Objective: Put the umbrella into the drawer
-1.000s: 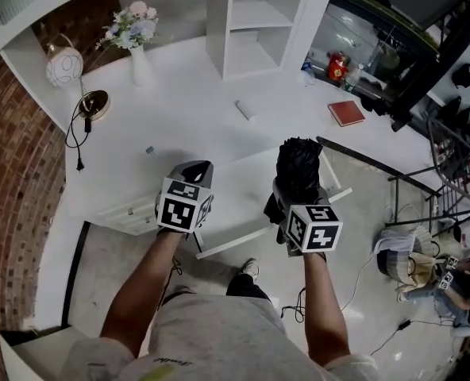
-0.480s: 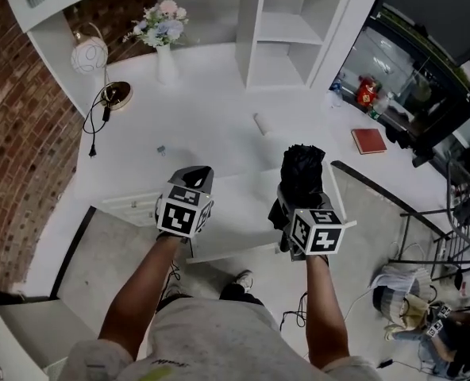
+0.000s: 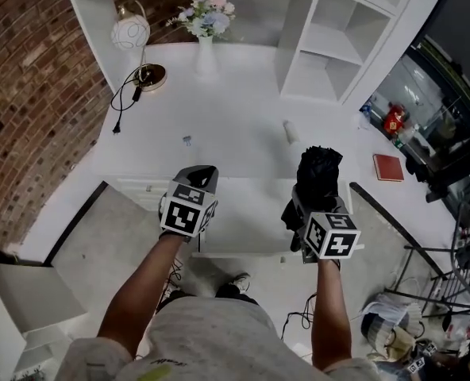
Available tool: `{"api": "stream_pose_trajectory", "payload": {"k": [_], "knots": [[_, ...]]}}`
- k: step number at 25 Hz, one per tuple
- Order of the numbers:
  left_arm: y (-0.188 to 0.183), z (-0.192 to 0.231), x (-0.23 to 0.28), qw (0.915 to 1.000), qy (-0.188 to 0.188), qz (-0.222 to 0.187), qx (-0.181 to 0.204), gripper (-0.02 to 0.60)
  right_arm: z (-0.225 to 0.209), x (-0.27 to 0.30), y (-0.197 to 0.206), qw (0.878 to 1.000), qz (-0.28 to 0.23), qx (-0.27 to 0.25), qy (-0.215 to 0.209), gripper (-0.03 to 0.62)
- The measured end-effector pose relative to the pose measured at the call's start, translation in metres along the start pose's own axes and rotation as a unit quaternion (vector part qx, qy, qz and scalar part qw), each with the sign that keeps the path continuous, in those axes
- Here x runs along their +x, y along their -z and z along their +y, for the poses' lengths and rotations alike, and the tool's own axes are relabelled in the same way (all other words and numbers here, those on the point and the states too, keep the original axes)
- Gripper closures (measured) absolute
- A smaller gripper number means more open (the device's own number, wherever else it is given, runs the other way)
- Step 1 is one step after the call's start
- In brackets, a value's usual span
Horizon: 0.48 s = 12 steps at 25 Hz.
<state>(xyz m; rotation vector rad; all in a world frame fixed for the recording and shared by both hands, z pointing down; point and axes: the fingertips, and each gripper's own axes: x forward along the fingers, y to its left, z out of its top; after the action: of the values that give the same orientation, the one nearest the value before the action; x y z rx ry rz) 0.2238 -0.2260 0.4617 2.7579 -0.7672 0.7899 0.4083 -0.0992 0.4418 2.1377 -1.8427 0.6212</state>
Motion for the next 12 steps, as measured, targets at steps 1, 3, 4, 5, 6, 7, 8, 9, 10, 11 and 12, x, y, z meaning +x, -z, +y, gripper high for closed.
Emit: {"api": "stream_pose_trajectory", "payload": {"k": [1, 3, 4, 5, 6, 7, 8, 9, 10, 11, 12], "knots": [[0.001, 0.002, -0.002, 1.0000, -0.003, -0.001, -0.002, 0.588, 0.001, 0.002, -0.001, 1.000, 0.000, -0.003, -0.002, 0.339], [0.003, 0.009, -0.006, 0.9999, -0.009, -0.005, -0.008, 0.588, 0.005, 0.005, -0.002, 1.000, 0.000, -0.007, -0.008, 0.339], [0.004, 0.011, -0.008, 0.9999, -0.012, -0.006, -0.010, 0.588, 0.007, 0.007, -0.002, 1.000, 0.001, -0.009, -0.011, 0.339], [0.005, 0.013, -0.009, 0.9998, -0.014, -0.008, -0.012, 0.588, 0.008, 0.008, -0.001, 1.000, 0.003, -0.012, -0.013, 0.339], [0.006, 0.015, -0.009, 0.9997, -0.015, -0.010, -0.014, 0.588, 0.010, 0.009, 0.000, 1.000, 0.005, -0.016, -0.016, 0.339], [0.007, 0.016, -0.009, 0.9997, -0.015, -0.012, -0.015, 0.588, 0.011, 0.011, 0.001, 1.000, 0.008, -0.022, -0.018, 0.339], [0.008, 0.018, -0.010, 0.9996, -0.017, -0.013, -0.017, 0.588, 0.013, 0.012, 0.001, 0.999, 0.012, -0.029, -0.021, 0.339], [0.009, 0.020, -0.011, 0.9996, -0.018, -0.014, -0.018, 0.588, 0.015, 0.014, 0.001, 0.999, 0.016, -0.036, -0.025, 0.339], [0.009, 0.021, -0.011, 0.9995, -0.019, -0.015, -0.020, 0.588, 0.017, 0.015, 0.001, 0.998, 0.021, -0.045, -0.029, 0.339], [0.010, 0.021, -0.012, 0.9994, -0.020, -0.016, -0.023, 0.588, 0.018, 0.017, 0.001, 0.998, 0.025, -0.054, -0.033, 0.339], [0.011, 0.021, -0.012, 0.9994, -0.020, -0.016, -0.025, 0.588, 0.020, 0.018, 0.002, 0.997, 0.031, -0.063, -0.037, 0.339]]}}
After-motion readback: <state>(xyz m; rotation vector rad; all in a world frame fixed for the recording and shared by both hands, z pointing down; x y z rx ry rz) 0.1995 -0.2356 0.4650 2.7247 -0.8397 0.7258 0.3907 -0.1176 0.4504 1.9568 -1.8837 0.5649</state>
